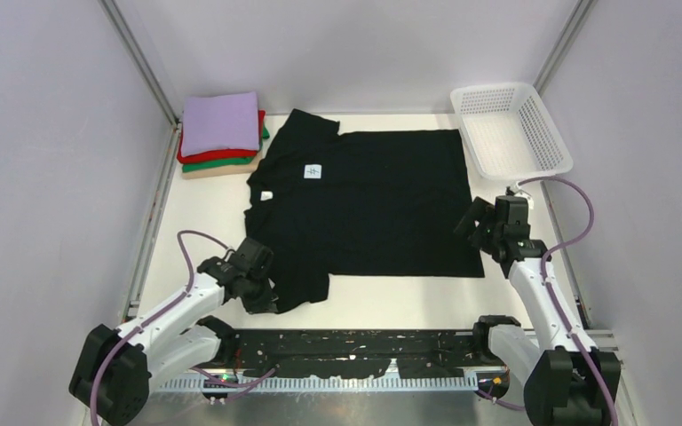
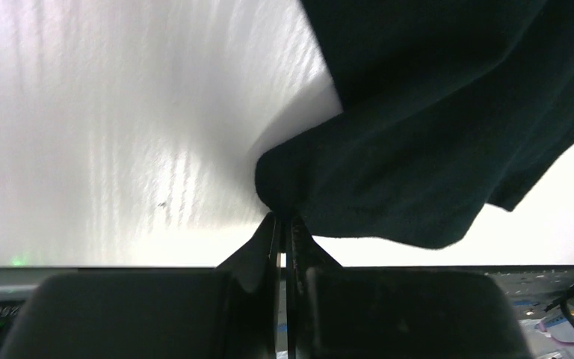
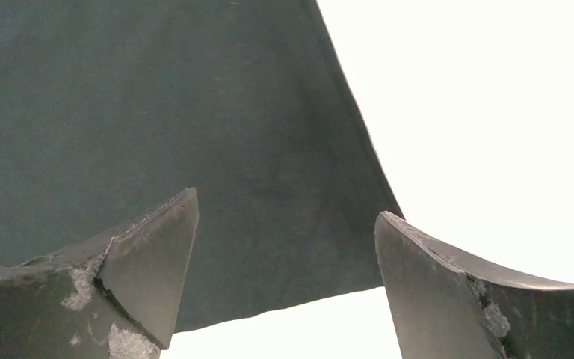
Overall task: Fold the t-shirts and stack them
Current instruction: Grab the side of the flattened tshirt closest away from the robot with both arms
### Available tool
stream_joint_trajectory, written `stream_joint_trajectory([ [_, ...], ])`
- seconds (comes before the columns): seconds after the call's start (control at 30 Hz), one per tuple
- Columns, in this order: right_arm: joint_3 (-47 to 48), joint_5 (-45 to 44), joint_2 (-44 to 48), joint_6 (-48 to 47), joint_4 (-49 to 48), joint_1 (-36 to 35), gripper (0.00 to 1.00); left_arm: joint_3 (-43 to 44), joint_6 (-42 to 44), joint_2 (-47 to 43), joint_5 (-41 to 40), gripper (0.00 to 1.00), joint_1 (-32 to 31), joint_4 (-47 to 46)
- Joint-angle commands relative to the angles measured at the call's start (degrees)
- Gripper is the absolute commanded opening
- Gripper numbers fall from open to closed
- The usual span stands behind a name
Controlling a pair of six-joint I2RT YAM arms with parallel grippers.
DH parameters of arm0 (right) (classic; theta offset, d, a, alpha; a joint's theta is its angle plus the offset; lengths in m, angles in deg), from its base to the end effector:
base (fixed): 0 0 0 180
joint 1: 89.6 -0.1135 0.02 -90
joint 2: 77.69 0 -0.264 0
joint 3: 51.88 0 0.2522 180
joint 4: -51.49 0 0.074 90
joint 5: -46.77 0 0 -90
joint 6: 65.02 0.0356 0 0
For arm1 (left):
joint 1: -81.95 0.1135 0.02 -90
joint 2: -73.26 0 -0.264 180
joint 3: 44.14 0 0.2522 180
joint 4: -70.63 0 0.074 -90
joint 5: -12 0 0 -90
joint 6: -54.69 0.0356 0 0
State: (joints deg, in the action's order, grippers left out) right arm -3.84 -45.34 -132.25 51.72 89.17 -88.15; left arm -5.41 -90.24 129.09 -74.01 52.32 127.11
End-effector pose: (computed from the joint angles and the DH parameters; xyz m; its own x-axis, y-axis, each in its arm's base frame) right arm 0.1959 -0.0063 0.2236 -0.5992 0.4649 -0.6518 0.3597 0.8836 0.2996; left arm 0.1237 -0.0732 0.1527 -0.8967 -0.4293 -0.1078 -0.3892 0.8808 -0.2697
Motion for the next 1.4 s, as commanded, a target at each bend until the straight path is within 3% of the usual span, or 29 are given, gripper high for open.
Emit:
stream_joint_trajectory([
  [0.0,-2.0,-4.6,5.3,4.6,6.7,2.7,0.95,1.4,1.5,-4.3,-1.8,0.00,-0.4,8.7],
  [0.37,-8.4,-6.8,15.9,12.9,18.1,3.4,1.00,-1.9,0.7,-11.6,5.4,0.00,-0.6,12.4],
  [0.63,-12.6,-3.8,11.7,14.7,14.3,3.3,0.76,-1.5,1.0,-12.9,5.8,0.00,-0.6,12.4],
  [0.93,-14.7,-4.7,9.6,15.5,11.7,3.4,0.59,-0.4,1.3,-12.5,5.8,0.00,-0.6,13.4],
  [1.03,-14.7,-5.4,9.1,15.1,10.6,3.4,0.47,0.1,1.3,-12.6,5.9,0.00,-0.6,14.8],
  [1.23,-14.5,-5.7,6.3,13.9,7.0,3.4,0.39,-0.4,0.7,-14.6,6.1,0.00,-0.6,16.8],
  [1.37,-14.1,-4.4,7.2,12.9,6.7,3.4,0.19,-0.6,-0.2,-16.8,6.6,0.00,-0.6,17.9],
])
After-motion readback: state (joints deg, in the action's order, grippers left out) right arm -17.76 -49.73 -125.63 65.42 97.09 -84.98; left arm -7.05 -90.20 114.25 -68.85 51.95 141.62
